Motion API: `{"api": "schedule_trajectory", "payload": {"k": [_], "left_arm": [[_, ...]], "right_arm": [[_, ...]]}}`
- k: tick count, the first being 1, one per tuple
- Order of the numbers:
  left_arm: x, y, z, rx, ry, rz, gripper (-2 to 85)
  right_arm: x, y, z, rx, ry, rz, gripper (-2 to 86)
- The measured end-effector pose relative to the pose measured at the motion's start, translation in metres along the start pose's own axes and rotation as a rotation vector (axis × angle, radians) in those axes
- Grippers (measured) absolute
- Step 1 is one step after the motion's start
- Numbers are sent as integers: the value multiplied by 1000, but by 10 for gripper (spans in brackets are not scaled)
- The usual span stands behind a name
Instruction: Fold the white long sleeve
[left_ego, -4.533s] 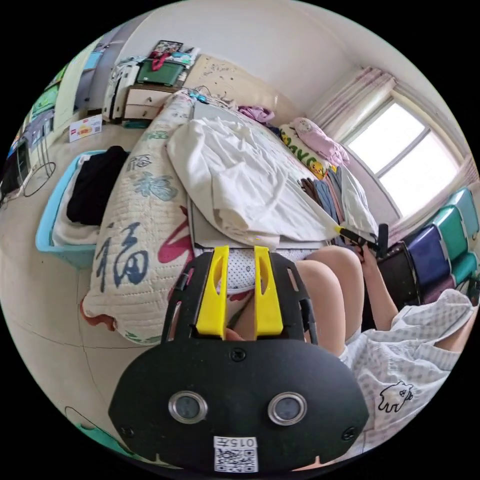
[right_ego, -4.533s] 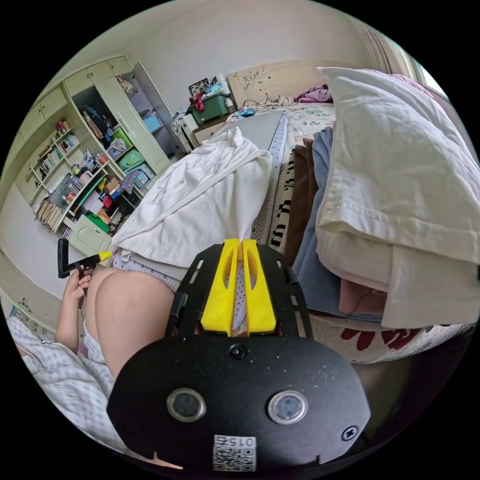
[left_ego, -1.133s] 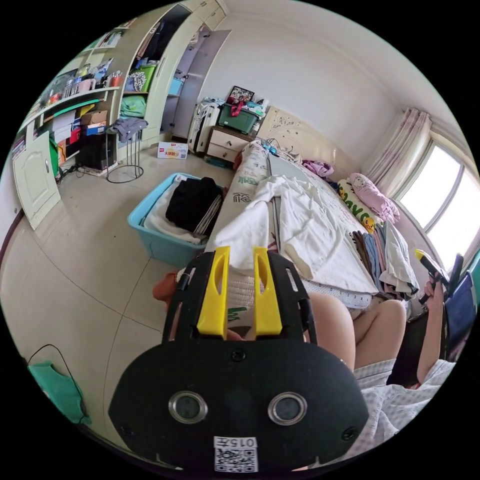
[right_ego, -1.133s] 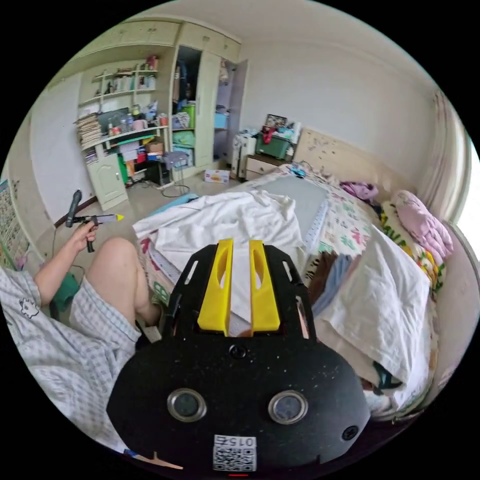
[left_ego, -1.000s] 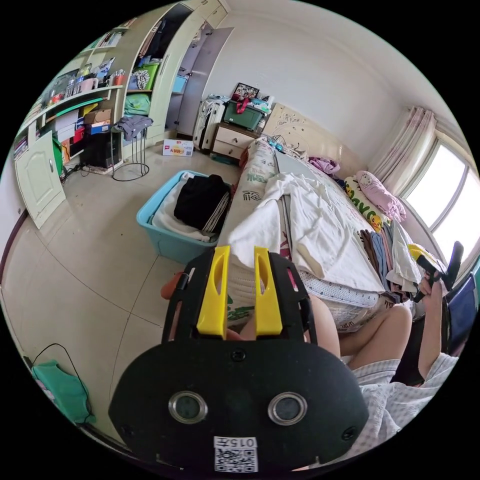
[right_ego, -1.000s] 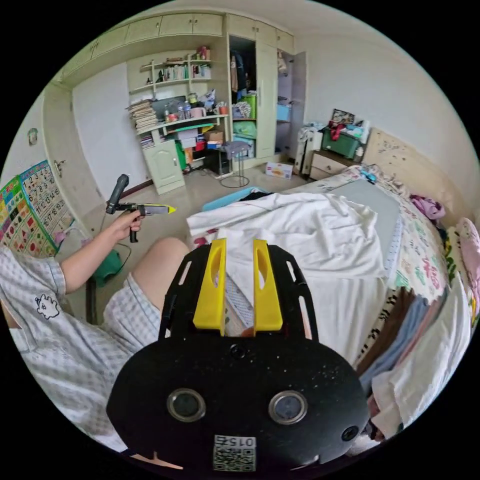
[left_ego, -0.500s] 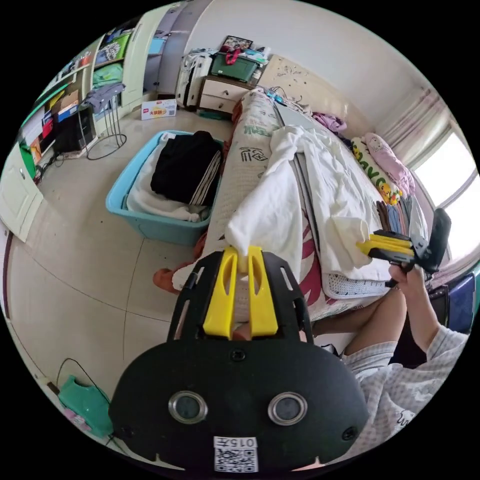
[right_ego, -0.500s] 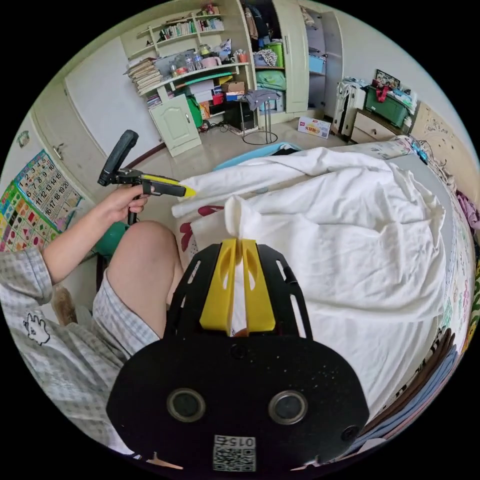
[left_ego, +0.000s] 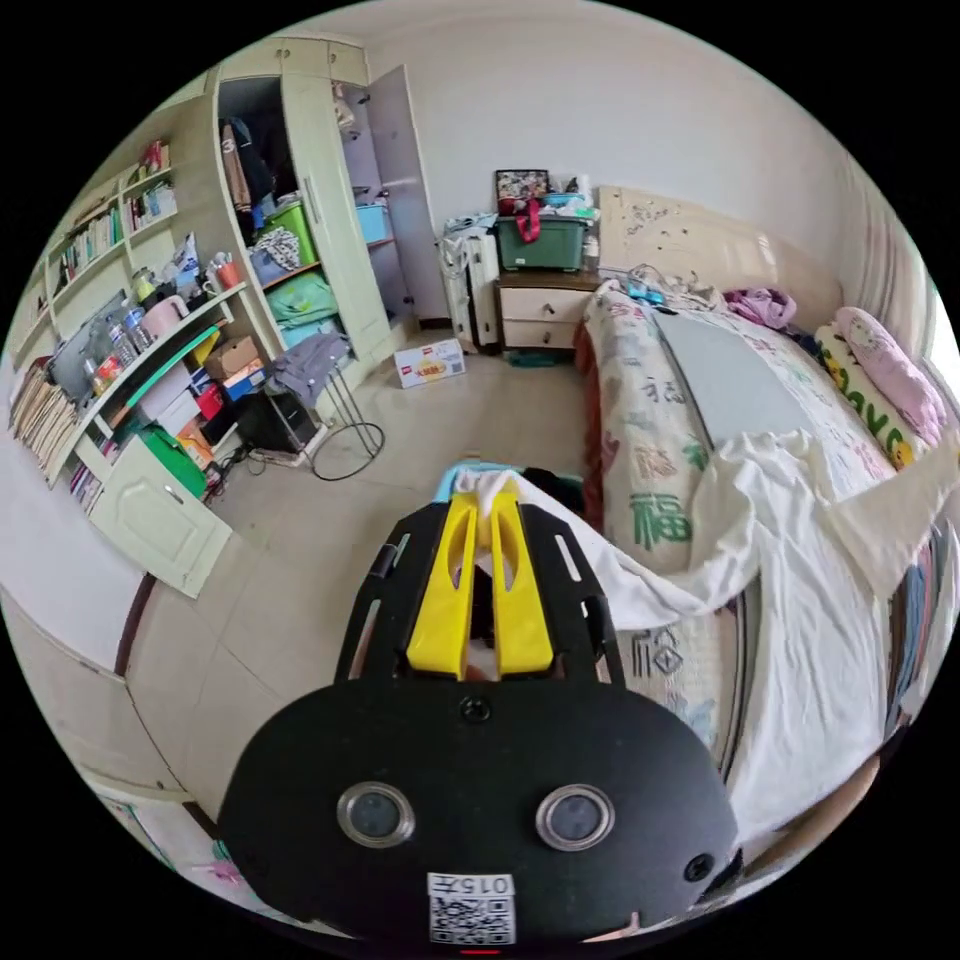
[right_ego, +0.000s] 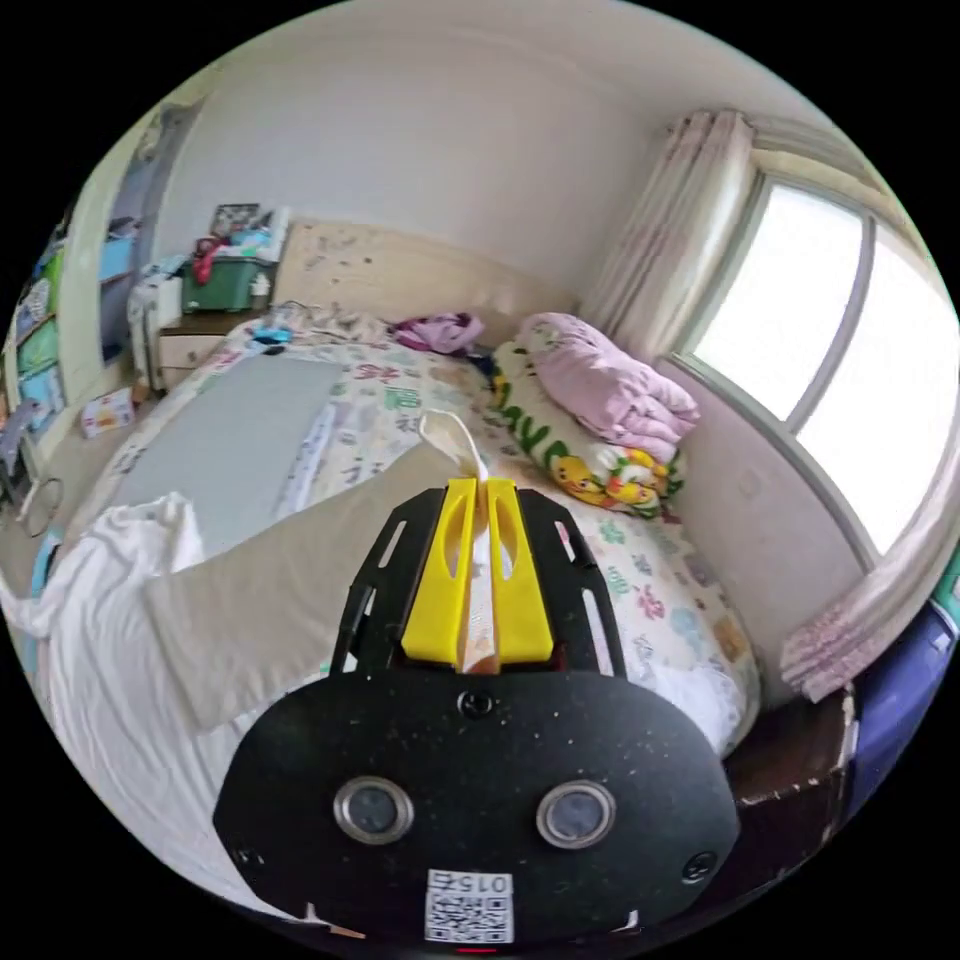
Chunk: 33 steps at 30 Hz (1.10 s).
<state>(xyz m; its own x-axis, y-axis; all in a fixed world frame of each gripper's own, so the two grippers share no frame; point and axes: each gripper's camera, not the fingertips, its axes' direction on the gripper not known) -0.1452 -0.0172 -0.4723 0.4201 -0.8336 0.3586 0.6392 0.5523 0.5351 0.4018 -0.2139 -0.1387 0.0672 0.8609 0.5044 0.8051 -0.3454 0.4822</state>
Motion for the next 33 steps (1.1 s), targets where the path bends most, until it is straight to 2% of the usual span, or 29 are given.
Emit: {"api": "schedule_trajectory", "payload": {"k": [3, 6, 8, 9, 11, 15, 17, 19, 24, 28, 33], "left_arm": [[7, -43, 32, -6, -87, -69, 5], [13, -60, 66, -98, -153, -128, 11], [13, -62, 85, -181, -155, -166, 20], [14, -62, 97, -262, -160, -187, 41], [16, -63, 106, -351, -173, -188, 79], [36, -95, 83, -380, -156, -142, 86], [65, -123, 73, -359, -108, -36, 86], [128, -163, 72, -335, 7, 167, 84], [289, -212, 120, -340, 323, 492, 95], [409, -222, 183, -363, 496, 692, 105], [477, -221, 246, -386, 485, 875, 93]], "right_arm": [[17, -34, 25, -75, 151, 15, 10], [60, -58, 62, -246, 263, 84, 18], [83, -59, 78, -353, 234, 139, 26], [97, -59, 89, -457, 210, 164, 38], [113, -62, 94, -547, 168, 220, 64], [117, -101, 73, -516, 5, 207, 93], [87, -146, 53, -427, -174, 97, 96], [43, -176, 40, -377, -351, -48, 94], [-131, -211, 24, -411, -891, -352, 102], [-223, -217, 21, -442, -980, -457, 111], [-273, -234, 30, -488, -893, -572, 110]]}}
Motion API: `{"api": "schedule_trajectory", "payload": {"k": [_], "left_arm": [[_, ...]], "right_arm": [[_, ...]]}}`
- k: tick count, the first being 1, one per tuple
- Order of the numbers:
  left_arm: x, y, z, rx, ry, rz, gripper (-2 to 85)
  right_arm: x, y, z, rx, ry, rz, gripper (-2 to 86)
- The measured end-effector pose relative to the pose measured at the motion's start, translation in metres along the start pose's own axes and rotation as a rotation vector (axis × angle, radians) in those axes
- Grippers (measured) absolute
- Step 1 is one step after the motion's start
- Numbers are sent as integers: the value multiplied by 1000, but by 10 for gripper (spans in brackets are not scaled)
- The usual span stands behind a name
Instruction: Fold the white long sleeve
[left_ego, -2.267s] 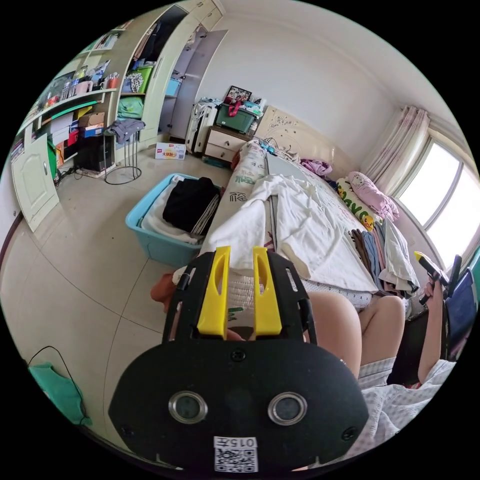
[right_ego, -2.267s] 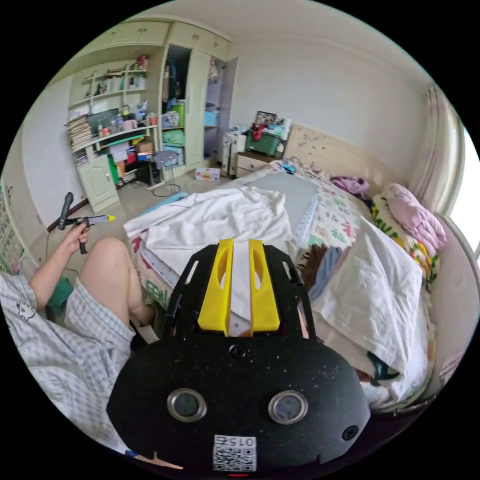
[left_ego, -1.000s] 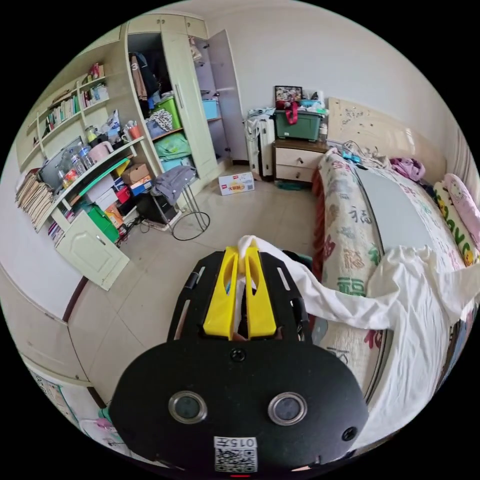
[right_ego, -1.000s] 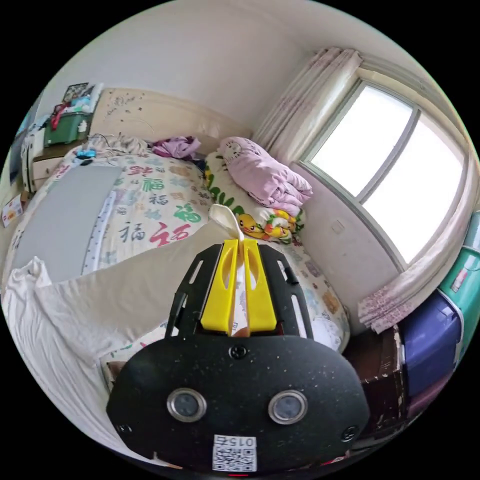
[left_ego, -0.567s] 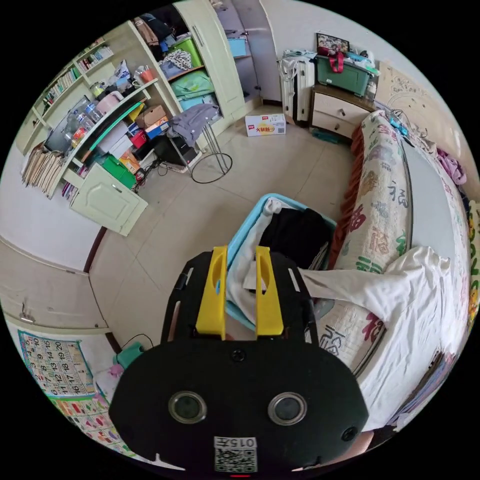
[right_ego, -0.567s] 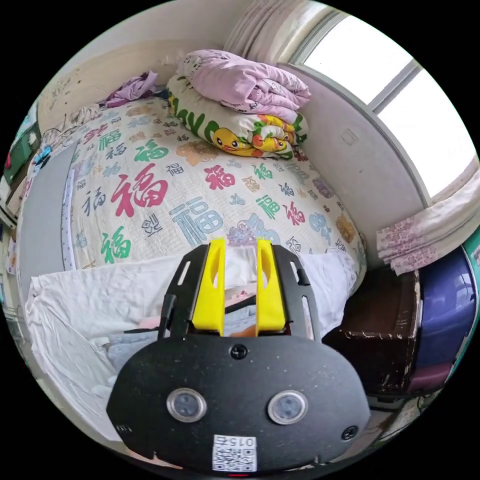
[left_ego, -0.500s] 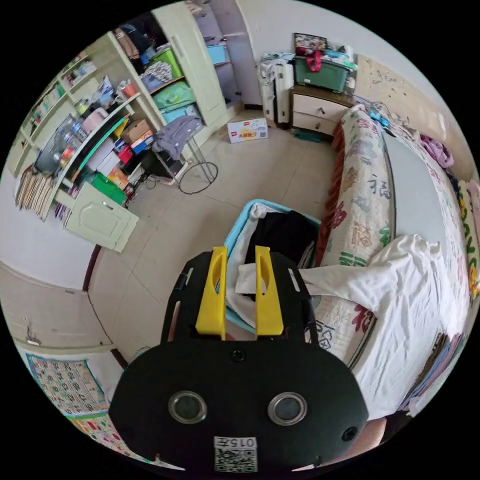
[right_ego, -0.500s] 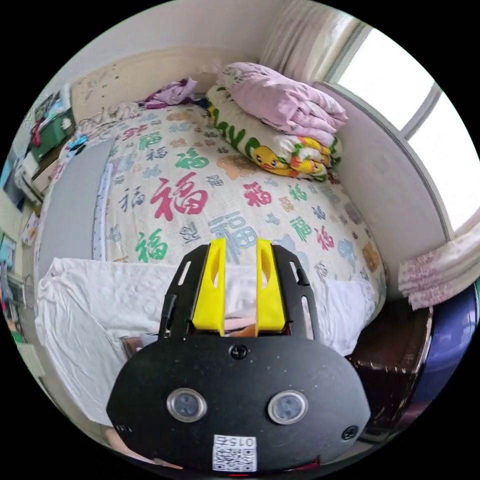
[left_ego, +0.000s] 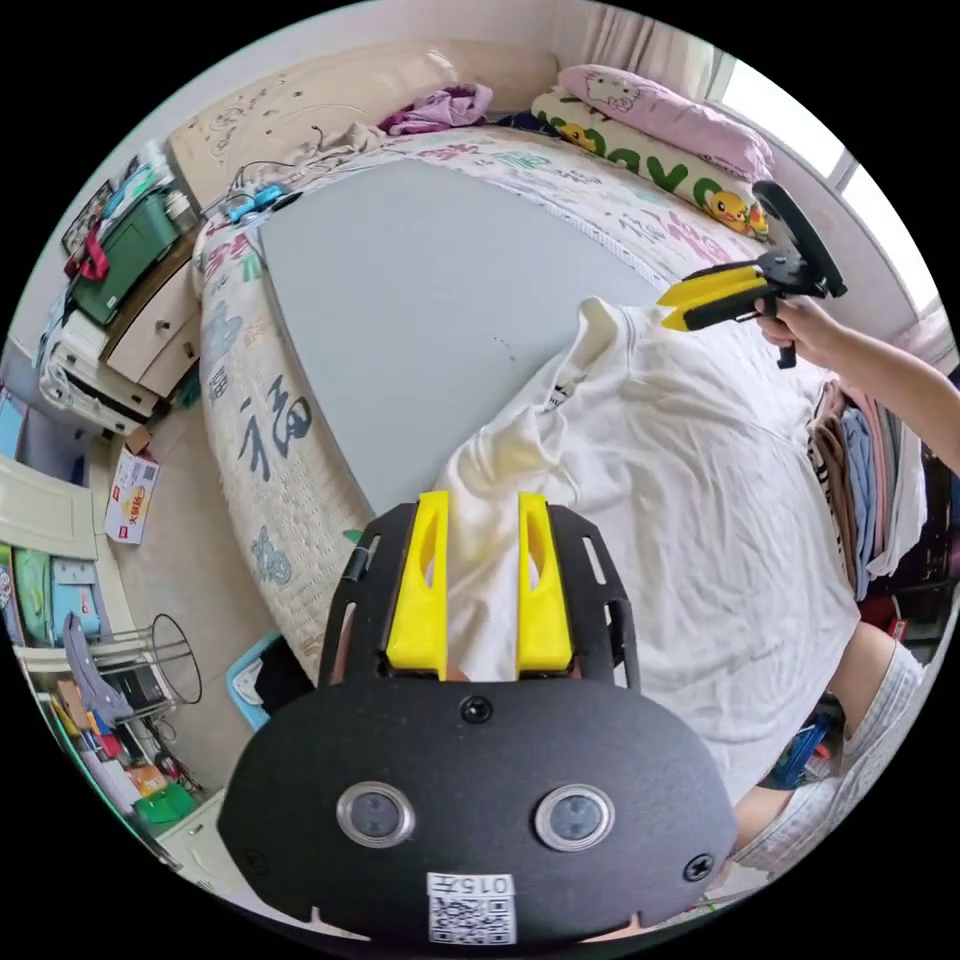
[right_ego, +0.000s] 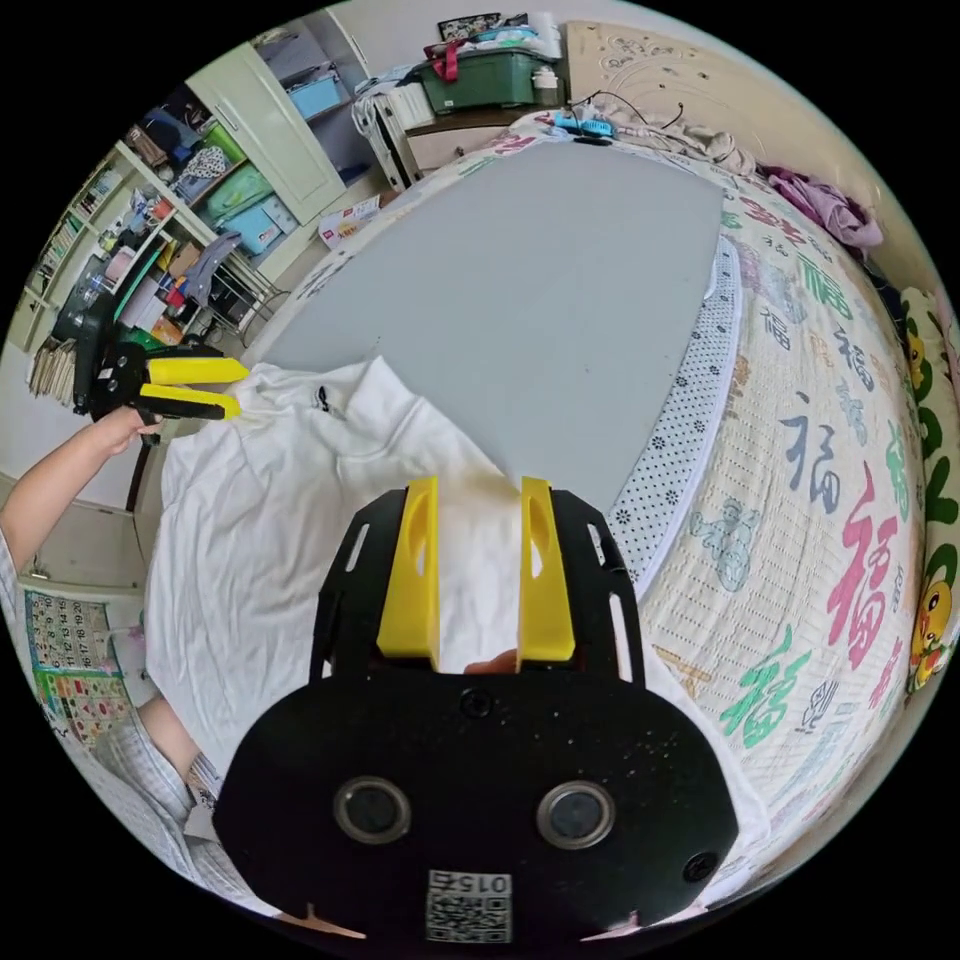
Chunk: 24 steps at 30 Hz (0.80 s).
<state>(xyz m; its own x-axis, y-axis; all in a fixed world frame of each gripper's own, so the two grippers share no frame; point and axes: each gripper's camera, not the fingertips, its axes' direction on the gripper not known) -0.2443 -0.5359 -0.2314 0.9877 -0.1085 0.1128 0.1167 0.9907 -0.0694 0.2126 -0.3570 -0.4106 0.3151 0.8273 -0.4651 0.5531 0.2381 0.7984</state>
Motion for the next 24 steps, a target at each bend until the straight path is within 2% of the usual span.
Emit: {"api": "schedule_trajectory", "payload": {"k": [2, 6, 9, 12, 17, 19, 21, 24], "left_arm": [[-9, -10, 9, 13, -10, 11, 72], [-45, -29, 2, 88, 124, -61, 20], [-89, -43, 3, 99, 245, -224, 13], [-94, -59, 21, 36, 154, -185, 14], [-115, -64, 22, 45, 199, -217, 38], [-130, -50, 10, 55, 230, -248, 76], [-138, -29, -8, 88, 223, -256, 93], [-150, 19, -28, 28, 130, -266, 112]], "right_arm": [[-2, -8, -16, 66, 39, -18, 71], [-4, -24, -36, 1, -6, -72, -4], [0, -35, -54, -8, 12, -61, -9], [5, -45, -65, -4, 83, -32, -9], [0, -63, -82, -6, 169, -4, -3], [-1, -67, -89, -12, 167, -4, 4], [8, -61, -109, 14, 143, 97, 31], [15, -29, -149, 71, 98, 104, 67]]}}
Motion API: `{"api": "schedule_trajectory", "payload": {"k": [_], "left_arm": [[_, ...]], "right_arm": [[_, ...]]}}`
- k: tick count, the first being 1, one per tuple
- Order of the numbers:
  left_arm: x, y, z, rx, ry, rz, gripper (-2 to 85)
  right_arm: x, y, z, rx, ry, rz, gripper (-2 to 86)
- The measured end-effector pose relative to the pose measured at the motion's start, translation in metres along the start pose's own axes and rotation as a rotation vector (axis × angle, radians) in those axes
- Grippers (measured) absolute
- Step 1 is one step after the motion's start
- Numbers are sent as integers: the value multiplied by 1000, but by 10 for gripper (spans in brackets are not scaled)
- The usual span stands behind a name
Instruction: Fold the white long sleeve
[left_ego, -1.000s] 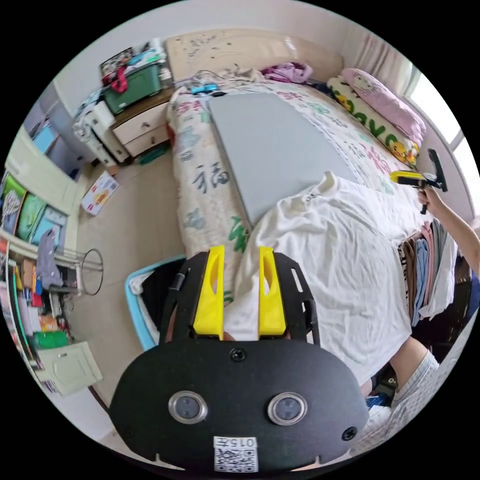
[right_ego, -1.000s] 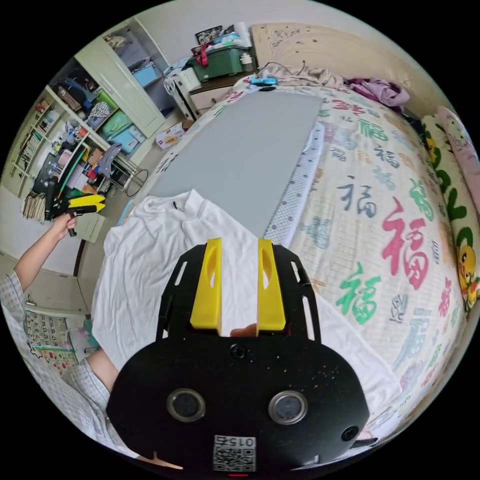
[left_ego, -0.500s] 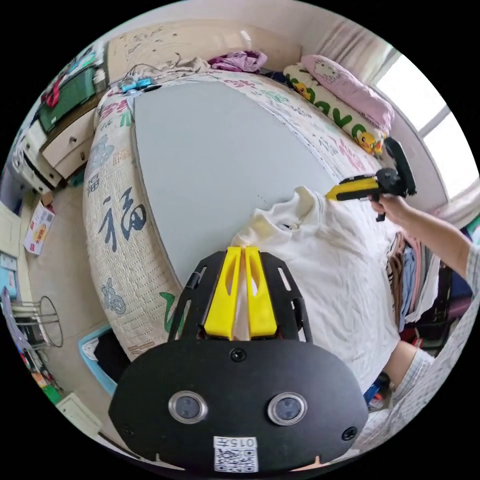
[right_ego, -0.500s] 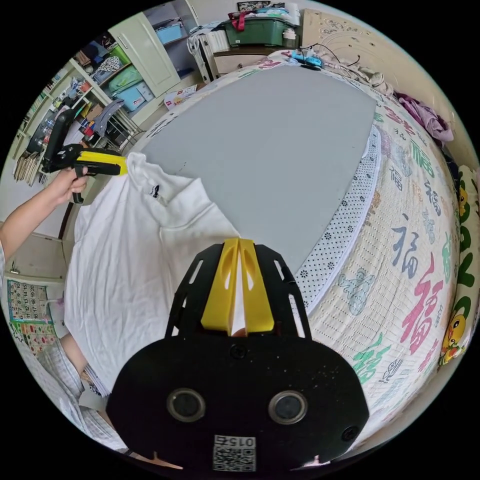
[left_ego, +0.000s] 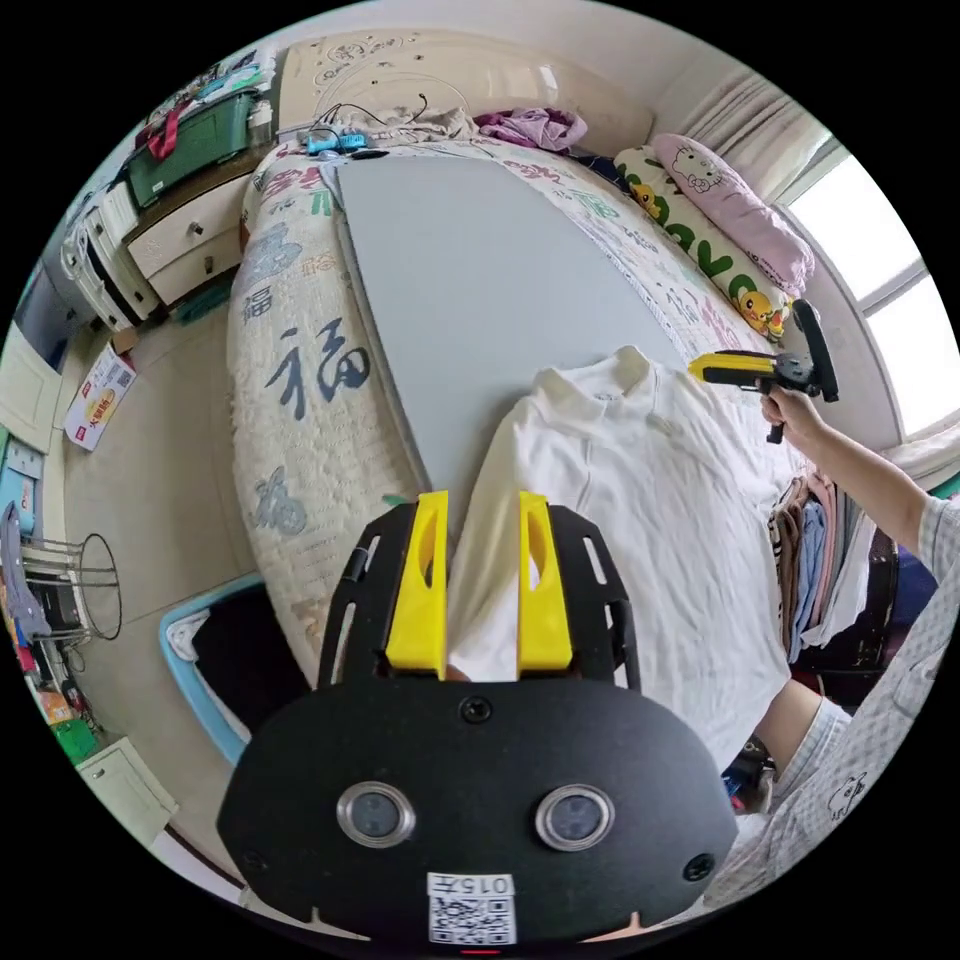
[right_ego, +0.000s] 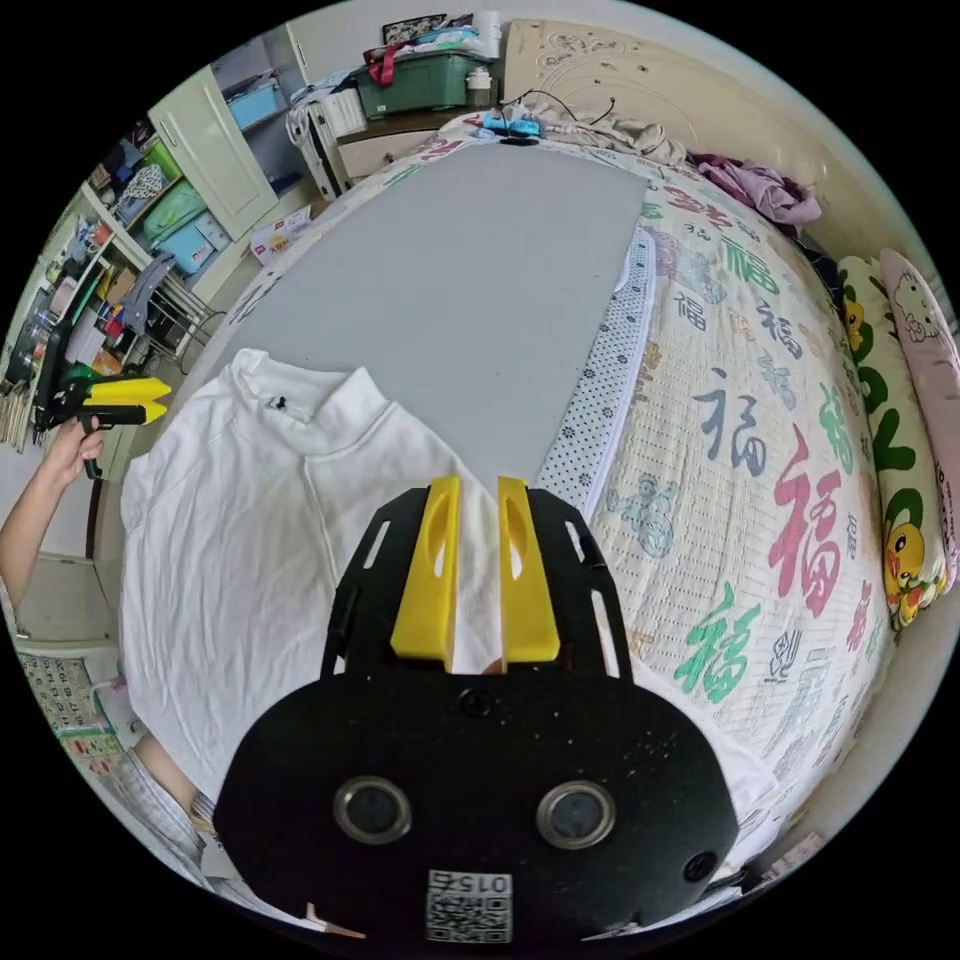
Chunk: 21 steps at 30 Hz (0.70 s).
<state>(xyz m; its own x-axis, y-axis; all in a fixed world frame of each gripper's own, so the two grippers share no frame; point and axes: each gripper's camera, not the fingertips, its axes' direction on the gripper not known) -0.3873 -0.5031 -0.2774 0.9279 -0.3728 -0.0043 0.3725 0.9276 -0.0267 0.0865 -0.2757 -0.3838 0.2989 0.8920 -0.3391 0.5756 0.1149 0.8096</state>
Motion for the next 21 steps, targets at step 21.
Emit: {"api": "schedule_trajectory", "payload": {"k": [21], "left_arm": [[-95, 64, -35, -79, -126, -183, 10]], "right_arm": [[129, 51, 5, -479, 112, 149, 19]]}}
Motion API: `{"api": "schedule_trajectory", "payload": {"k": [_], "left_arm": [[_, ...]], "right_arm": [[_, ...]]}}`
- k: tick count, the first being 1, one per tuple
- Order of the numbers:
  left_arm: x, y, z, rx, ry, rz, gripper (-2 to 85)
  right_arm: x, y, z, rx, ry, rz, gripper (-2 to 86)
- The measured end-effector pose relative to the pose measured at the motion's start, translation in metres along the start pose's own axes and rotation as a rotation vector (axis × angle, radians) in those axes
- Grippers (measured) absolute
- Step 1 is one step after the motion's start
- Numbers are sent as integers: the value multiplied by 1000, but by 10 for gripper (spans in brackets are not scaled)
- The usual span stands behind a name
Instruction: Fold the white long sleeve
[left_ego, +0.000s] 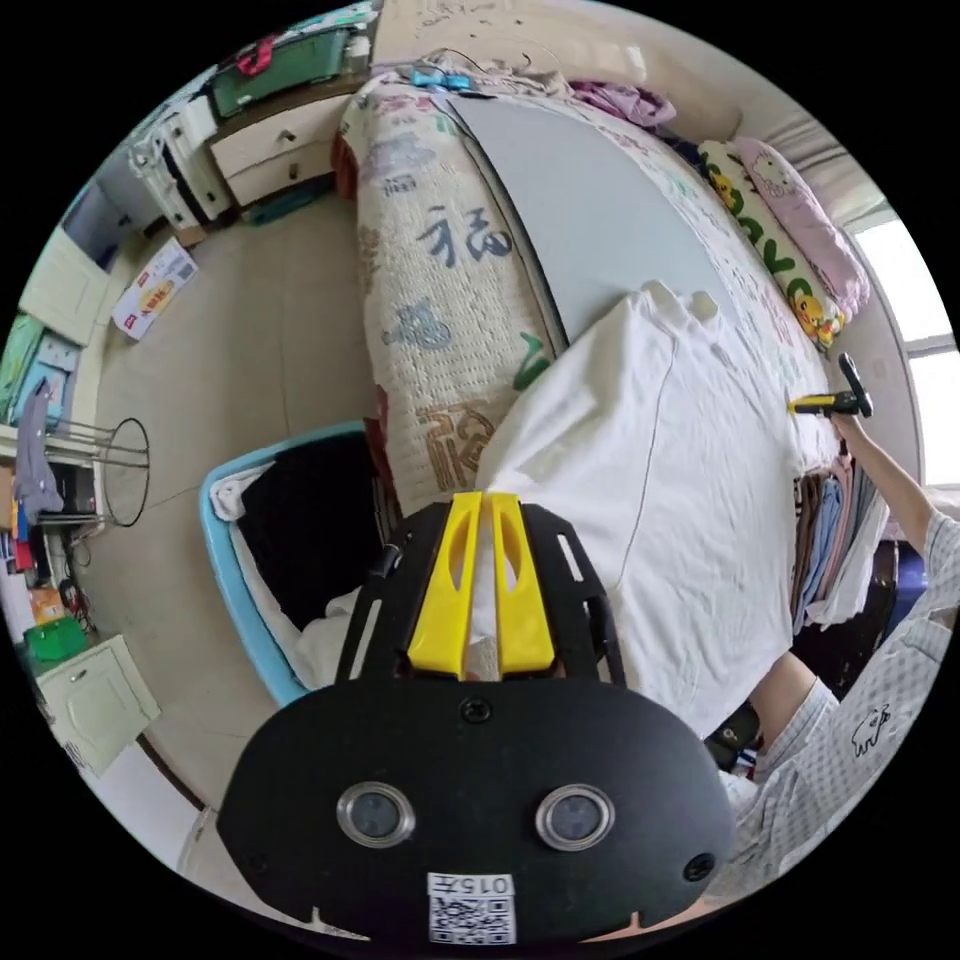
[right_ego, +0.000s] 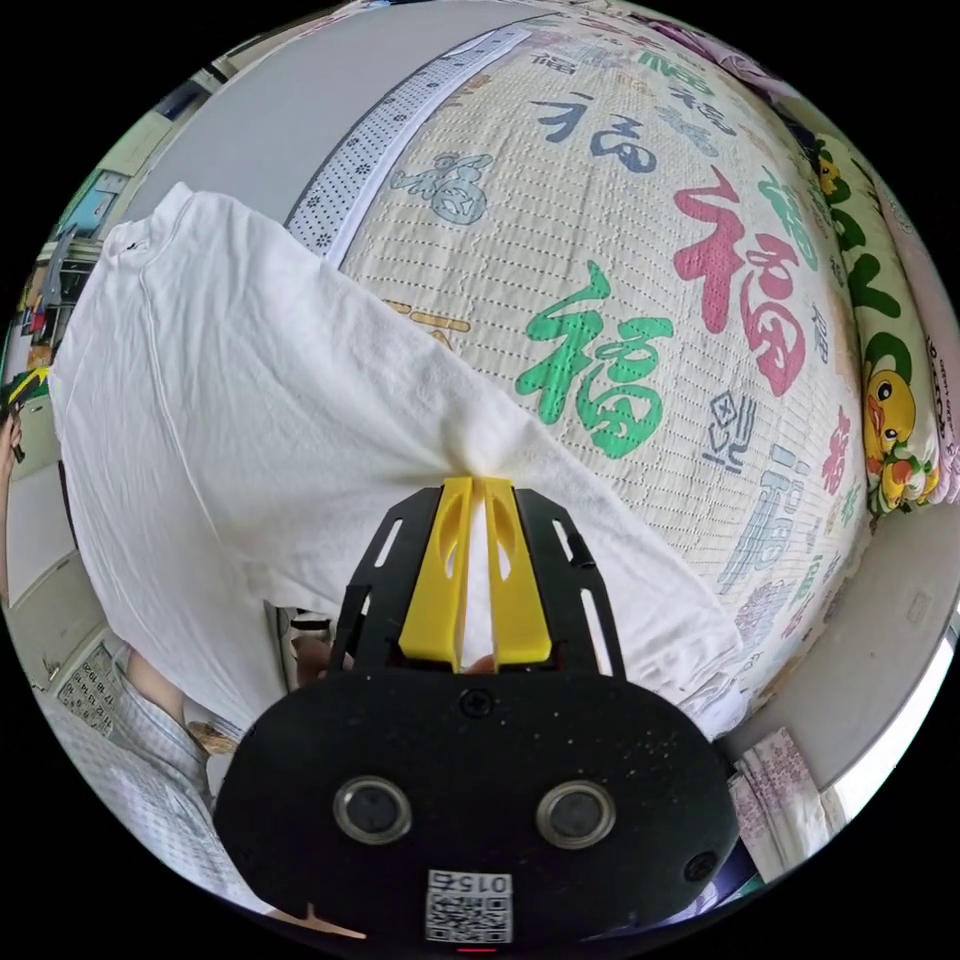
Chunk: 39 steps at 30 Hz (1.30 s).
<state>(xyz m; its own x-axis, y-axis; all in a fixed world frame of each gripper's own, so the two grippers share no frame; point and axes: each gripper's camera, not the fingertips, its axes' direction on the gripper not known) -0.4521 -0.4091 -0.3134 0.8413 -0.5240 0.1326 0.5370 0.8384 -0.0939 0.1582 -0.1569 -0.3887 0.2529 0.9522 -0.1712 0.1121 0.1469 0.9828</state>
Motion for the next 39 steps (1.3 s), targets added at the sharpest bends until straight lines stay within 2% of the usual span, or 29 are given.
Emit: {"api": "schedule_trajectory", "payload": {"k": [1, 2, 6, 8, 11, 15, 16, 18, 20, 22, 24, 26, 28, 34, 36, 39], "left_arm": [[0, 1, 2, -16, -116, 9, 9], [-2, 1, 5, -29, -137, 10, 9], [-15, -1, 42, -135, 157, 28, 57], [-15, -4, 55, -164, 154, 42, 60], [-20, -7, 56, -167, 184, 57, 17], [-35, 9, 18, 8, 5, -39, 1], [-39, 17, 8, 70, -120, -99, 0], [-43, 24, 6, 59, -233, -93, 2], [-55, 23, 18, -28, -60, -100, 8], [-52, 15, 19, 27, 167, -45, 31], [-48, 0, 26, 26, 260, -32, 76], [-42, -18, 45, -69, 315, 11, 85], [-28, -30, 72, -213, 238, 93, 46], [-27, -35, 57, -123, -31, 138, 21], [-16, -32, 71, -175, -81, 187, 25], [-15, -22, 74, -164, -98, 117, 48]], "right_arm": [[1, 0, 0, 2, -2, 2, 19], [3, -1, 1, 4, 0, 4, 20], [5, -2, 6, 8, 27, -12, 25], [9, -4, 8, 4, 20, -2, 27], [16, -8, 13, -18, 11, -1, 29], [20, -11, 22, -39, 29, -14, 30], [21, -11, 25, -41, 35, -14, 30], [27, -11, 33, -39, 30, 1, 30], [32, -10, 38, -40, 22, 7, 30], [37, -8, 43, -37, 12, 15, 30], [44, -7, 51, -34, 1, 33, 30], [47, -6, 57, -39, 4, 32, 30], [49, -6, 64, -49, 16, 18, 28], [60, -4, 89, -63, 48, 10, 19], [64, -1, 100, -57, 64, 37, 19], [73, 8, 108, -24, 57, 79, 31]]}}
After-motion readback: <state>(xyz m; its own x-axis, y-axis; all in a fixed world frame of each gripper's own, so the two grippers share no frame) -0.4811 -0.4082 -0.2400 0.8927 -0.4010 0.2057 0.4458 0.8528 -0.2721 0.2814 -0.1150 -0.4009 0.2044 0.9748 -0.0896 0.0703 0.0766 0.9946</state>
